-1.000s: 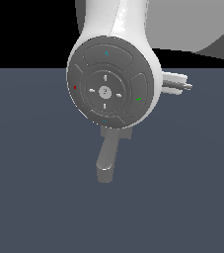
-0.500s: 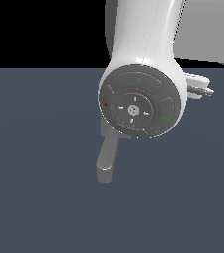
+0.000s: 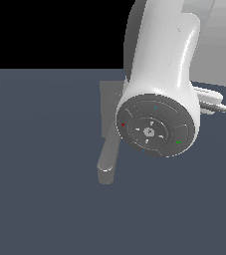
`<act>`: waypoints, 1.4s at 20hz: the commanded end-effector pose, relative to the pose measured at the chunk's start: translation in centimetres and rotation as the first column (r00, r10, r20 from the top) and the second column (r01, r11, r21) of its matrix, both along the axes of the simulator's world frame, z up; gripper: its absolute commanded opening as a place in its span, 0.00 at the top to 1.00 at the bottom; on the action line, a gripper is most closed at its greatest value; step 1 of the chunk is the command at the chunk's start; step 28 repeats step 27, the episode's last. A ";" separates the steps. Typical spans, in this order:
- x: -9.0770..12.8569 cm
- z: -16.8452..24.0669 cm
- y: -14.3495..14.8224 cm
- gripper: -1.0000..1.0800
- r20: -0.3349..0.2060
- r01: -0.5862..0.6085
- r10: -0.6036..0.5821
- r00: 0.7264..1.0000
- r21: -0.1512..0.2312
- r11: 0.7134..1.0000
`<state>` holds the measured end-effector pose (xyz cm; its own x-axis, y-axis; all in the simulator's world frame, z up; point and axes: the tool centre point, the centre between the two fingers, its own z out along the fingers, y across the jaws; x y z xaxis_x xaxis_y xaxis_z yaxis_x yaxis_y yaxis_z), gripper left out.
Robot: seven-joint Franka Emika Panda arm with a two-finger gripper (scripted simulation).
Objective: Turn on the faucet by rotating a designated handle.
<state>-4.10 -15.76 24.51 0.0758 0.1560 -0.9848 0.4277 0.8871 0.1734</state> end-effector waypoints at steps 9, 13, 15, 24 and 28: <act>1.2 -1.9 2.7 1.00 -0.065 -0.290 0.284 0.957 -0.141 0.946; 1.2 -3.2 2.4 1.00 -0.066 -0.292 0.285 0.956 -0.141 0.946; 1.1 -3.9 2.3 1.00 -0.066 -0.293 0.286 0.956 -0.141 0.946; 1.1 -6.9 1.5 1.00 -0.068 -0.296 0.289 0.955 -0.141 0.945; 1.1 -7.6 1.4 1.00 -0.068 -0.297 0.290 0.955 -0.141 0.945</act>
